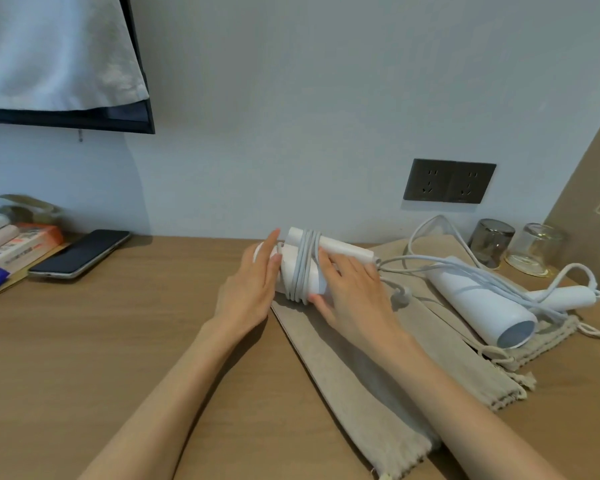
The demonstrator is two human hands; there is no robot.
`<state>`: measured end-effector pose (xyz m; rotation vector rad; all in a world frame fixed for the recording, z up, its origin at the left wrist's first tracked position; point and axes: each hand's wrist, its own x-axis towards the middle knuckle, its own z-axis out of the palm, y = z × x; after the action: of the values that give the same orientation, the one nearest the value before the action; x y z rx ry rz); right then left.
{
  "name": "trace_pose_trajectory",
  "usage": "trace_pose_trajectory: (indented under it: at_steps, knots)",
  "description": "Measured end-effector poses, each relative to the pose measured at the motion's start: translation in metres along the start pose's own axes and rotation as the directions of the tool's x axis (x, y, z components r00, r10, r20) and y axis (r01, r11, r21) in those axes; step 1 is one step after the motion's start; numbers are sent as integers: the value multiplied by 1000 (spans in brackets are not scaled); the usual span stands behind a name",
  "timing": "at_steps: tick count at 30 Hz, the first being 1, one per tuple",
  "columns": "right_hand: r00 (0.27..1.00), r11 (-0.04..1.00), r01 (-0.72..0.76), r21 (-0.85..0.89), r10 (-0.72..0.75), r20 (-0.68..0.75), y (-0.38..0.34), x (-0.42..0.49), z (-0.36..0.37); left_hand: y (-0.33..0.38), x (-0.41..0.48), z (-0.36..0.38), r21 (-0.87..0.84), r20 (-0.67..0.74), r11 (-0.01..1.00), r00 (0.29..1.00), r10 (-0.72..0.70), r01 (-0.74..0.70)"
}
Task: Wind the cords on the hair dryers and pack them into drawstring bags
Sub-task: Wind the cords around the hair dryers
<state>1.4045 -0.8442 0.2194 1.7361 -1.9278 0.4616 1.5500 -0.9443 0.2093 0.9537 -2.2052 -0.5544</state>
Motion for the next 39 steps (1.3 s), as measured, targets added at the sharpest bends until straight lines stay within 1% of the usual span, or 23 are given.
trace_pose_trajectory:
  at_steps: [1,3,4,6,8,9,12,15,17,18,19,20,22,23,24,25,26,29,30,34,37,38,39]
  knots:
    - [1000,1000,-5,17,5,-6,2,0,0,-1,0,-1,61,-12,998,1000,28,-27]
    - [1000,999,-15,39,16,-23,5,-3,2,-4,2,-1,297,-46,952,995,86,-69]
    - [999,999,-15,33,16,-29,5,-5,3,-5,3,-1,399,-30,913,994,108,-87]
    - [999,1000,-5,-8,5,-48,4,-7,3,-3,3,4,475,56,858,979,194,-197]
    - [997,1000,-19,-18,18,-74,4,-7,6,2,3,10,499,92,810,948,305,-309]
    - [997,999,-33,-1,33,-75,4,-7,7,4,4,12,505,95,800,942,321,-323]
    - [998,998,-28,58,31,-52,9,-12,9,3,9,14,498,80,814,950,301,-299]
    - [998,983,-29,179,38,-45,20,-12,4,2,13,13,471,68,831,952,300,-295]
    - [998,973,-32,229,42,-39,30,-10,-2,1,18,10,431,81,850,951,298,-303]
    - [998,963,-55,264,60,-13,36,-10,-6,0,20,8,391,100,866,950,297,-312]
    - [995,936,-103,337,97,35,43,-10,-8,-1,21,6,328,117,888,947,299,-321]
    - [985,878,-172,446,146,94,49,-10,-11,-2,21,4,248,129,913,945,301,-324]
    - [949,681,-314,662,251,192,60,-9,-15,-3,19,-1,107,145,941,941,304,-321]
    - [929,581,-358,731,303,214,65,-9,-14,-3,18,-2,73,155,943,938,311,-325]
    - [907,504,-394,769,347,238,69,-10,-13,-2,17,-2,62,168,941,933,318,-332]
    - [890,457,-423,783,374,262,71,-10,-11,-1,17,-2,68,183,939,929,321,-338]
    - [882,447,-439,780,382,277,71,-10,-8,1,16,-2,77,193,937,927,322,-341]
    - [868,489,-471,734,407,286,68,-10,2,4,10,-2,51,199,933,919,340,-356]
    - [859,485,-484,728,421,292,68,-9,5,5,7,-2,47,201,926,912,358,-374]
    - [834,363,-512,779,429,348,71,-7,12,11,-1,3,102,230,886,877,421,-452]
    - [814,213,-523,825,411,410,72,-8,12,11,-1,13,159,219,813,823,524,-560]
    - [814,181,-519,835,402,419,71,-8,12,11,-1,15,159,220,799,810,544,-579]
    - [815,174,-515,840,402,416,72,-9,14,11,-1,17,153,218,791,801,557,-592]
